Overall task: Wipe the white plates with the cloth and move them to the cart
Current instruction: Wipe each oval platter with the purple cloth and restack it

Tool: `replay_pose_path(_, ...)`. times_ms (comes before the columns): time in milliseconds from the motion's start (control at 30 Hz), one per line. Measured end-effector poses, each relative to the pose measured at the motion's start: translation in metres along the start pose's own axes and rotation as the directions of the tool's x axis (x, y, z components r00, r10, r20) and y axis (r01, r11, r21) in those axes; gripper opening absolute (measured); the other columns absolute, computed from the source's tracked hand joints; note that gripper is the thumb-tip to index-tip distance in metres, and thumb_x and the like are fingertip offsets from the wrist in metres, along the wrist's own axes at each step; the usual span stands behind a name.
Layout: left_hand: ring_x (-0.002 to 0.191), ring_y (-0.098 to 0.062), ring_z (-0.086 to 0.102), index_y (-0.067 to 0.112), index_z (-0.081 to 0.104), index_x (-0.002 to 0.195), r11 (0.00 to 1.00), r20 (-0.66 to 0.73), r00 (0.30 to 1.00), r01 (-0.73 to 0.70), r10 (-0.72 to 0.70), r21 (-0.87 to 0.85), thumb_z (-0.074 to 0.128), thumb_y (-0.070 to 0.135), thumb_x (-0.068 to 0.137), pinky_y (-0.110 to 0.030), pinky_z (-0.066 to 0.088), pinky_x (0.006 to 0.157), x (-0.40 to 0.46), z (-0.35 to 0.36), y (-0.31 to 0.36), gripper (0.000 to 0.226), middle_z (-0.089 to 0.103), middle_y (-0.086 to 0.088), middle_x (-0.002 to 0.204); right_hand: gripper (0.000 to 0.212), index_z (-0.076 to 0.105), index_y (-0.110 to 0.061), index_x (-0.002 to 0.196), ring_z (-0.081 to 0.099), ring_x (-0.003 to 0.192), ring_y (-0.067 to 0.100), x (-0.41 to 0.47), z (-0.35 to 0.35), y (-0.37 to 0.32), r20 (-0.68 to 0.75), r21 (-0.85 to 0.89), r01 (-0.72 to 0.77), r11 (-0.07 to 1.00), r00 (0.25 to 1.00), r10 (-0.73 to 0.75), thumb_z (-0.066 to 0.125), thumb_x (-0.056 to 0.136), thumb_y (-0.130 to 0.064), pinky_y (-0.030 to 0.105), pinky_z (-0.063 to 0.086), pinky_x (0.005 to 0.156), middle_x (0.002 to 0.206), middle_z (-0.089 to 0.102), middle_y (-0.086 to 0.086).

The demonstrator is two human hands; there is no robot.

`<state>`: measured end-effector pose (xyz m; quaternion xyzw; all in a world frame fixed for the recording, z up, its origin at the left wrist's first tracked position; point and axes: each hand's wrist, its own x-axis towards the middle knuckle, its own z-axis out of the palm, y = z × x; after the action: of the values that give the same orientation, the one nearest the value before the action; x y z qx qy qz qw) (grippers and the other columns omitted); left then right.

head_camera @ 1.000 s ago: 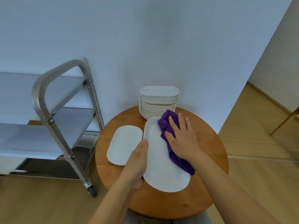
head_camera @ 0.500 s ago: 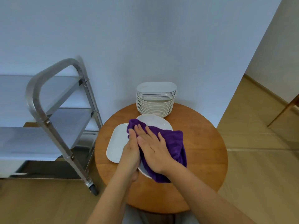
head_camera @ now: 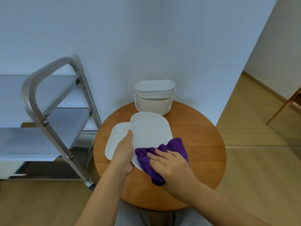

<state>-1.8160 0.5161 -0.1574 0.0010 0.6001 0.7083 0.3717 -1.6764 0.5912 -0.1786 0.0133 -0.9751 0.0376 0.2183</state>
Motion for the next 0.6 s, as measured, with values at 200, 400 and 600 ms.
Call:
replay_pose_path(200, 0.089, -0.030, 0.071, 0.033, 0.054, 0.112, 0.990, 0.213, 0.973, 0.106, -0.085, -0.088, 0.035, 0.061, 0.091, -0.044, 0.057, 0.067, -0.001, -0.008, 0.003, 0.039, 0.075, -0.007, 0.093, 0.023, 0.060, -0.026, 0.082, 0.061, 0.066, 0.008, -0.003, -0.011, 0.011, -0.053, 0.649, -0.437, 0.622, 0.790, 0.611, 0.077, 0.076, -0.011, 0.019, 0.053, 0.060, 0.077, 0.063, -0.002)
replay_pose_path(400, 0.124, -0.025, 0.047, 0.026, 0.038, 0.137, 0.990, 0.040, 0.999, -0.039, 0.034, 0.136, 0.066, 0.049, 0.076, -0.047, 0.038, 0.101, 0.011, -0.026, -0.019, 0.071, 0.048, -0.001, 0.138, 0.034, 0.065, -0.016, 0.104, 0.071, 0.081, 0.024, -0.003, -0.030, 0.029, 0.222, 0.975, -0.128, -0.184, 0.643, 0.733, 0.069, 0.070, -0.017, 0.031, 0.057, 0.060, 0.093, 0.074, 0.007)
replay_pose_path(600, 0.100, -0.032, 0.067, 0.012, 0.054, 0.122, 0.879, 0.309, 0.951, 0.133, 0.017, -0.457, 0.092, 0.007, 0.036, -0.044, 0.059, 0.070, 0.020, -0.039, -0.029, 0.094, 0.068, -0.016, 0.112, 0.029, 0.071, -0.013, 0.103, 0.070, 0.090, 0.029, -0.009, -0.019, 0.037, 0.439, 0.880, -0.121, -0.459, 0.579, 0.688, 0.066, 0.076, -0.021, 0.033, 0.057, 0.062, 0.104, 0.072, 0.014)
